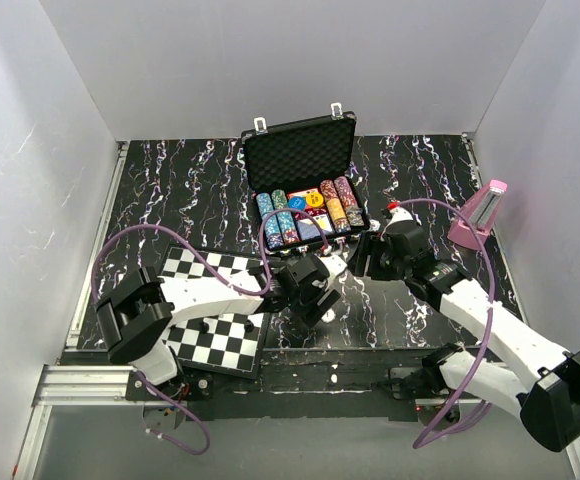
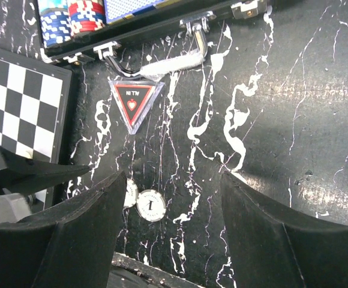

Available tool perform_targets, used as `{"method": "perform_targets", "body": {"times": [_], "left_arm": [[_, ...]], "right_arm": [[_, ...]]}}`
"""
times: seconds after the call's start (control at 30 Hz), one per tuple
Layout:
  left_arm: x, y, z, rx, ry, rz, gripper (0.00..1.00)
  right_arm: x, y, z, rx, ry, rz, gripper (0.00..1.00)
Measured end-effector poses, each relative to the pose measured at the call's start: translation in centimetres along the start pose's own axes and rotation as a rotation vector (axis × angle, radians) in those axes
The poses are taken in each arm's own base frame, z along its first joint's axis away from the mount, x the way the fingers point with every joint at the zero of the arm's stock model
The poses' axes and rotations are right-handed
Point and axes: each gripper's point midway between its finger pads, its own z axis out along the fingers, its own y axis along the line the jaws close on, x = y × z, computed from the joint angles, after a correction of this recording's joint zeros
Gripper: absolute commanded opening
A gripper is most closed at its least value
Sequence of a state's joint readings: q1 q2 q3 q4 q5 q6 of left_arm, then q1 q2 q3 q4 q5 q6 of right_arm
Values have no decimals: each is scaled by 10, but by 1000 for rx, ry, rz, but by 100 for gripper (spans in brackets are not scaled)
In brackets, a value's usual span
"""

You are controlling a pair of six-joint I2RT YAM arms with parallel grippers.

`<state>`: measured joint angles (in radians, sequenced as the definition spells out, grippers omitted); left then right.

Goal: Pack up texas hold em set

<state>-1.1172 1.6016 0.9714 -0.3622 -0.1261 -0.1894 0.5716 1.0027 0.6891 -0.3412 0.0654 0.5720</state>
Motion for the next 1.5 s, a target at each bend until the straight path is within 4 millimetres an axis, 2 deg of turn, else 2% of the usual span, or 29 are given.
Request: {"method": "perform_targets", "body": {"times": [0.17, 0.33, 0.67, 1.03, 1.2, 1.5], "left_arm": [[2, -4, 8, 18, 8, 11, 68], [15, -9, 21, 43, 51, 23, 67], [21, -11, 28, 48, 65, 42, 63], [15, -14, 34, 38, 54, 62, 47], [12, -14, 36, 32, 49, 59, 36], [12, -12, 36, 14, 47, 52, 32]], "right_arm": [[-6, 2, -6, -8, -34, 1, 71], [-8, 2, -8, -7, -44, 1, 71], [-4, -4, -7, 13, -40, 1, 71], [-5, -6, -8, 19, -48, 0, 71], [-7, -7, -13, 25, -65, 0, 71], [-11, -8, -18, 26, -90, 0, 71]]}}
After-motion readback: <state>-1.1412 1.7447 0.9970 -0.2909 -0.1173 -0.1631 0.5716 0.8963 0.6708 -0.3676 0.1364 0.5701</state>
